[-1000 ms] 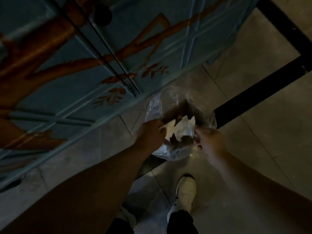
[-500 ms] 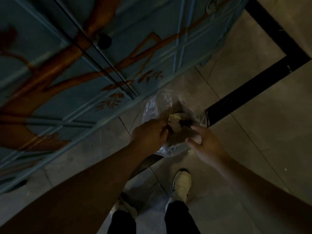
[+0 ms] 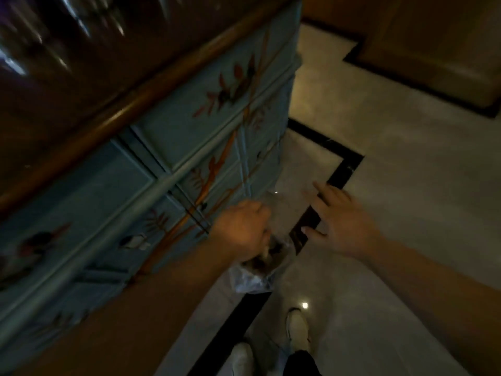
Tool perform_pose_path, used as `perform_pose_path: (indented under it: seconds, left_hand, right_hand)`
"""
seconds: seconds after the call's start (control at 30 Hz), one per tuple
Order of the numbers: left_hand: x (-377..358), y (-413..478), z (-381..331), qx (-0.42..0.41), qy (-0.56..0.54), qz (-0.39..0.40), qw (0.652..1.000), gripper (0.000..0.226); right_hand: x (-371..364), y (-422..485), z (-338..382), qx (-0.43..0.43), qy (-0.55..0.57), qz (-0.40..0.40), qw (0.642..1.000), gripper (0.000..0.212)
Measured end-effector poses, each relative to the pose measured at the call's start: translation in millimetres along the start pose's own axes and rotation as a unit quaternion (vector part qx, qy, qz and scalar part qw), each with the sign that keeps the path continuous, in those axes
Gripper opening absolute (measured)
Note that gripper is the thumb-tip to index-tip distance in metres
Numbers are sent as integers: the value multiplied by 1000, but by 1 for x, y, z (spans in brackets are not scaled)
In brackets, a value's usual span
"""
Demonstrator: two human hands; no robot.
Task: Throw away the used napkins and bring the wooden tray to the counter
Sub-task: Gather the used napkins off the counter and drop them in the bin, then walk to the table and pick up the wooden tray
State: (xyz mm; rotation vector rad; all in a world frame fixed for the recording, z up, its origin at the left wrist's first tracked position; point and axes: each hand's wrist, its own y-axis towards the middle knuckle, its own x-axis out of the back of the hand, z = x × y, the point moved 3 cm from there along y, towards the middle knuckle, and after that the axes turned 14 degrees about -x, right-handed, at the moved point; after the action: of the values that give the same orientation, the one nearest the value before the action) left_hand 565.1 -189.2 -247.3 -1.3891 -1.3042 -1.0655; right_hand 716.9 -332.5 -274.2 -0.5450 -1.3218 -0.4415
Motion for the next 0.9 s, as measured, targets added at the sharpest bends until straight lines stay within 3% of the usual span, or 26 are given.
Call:
perform_pose_path:
  seconds: [0.2,0.37,0.6,0.9]
  left_hand:
    - [137,10,-79,-172,90,-94,977,42]
    - [188,23,-164,-278,119,-123,945,50]
    - [201,34,-326,-419,140,-130,888,54]
    - [153,33,-577,-570,133,-100,805,51]
  right_hand:
    - [137,-94,-18,-87,-48,-96,990,82]
    - [197,-184,-45,-168,-70,-151,972,79]
    - [236,-349,-102,-318,-93,-183,926,79]
    - [228,-602,-189,-489,-101,-171,850,78]
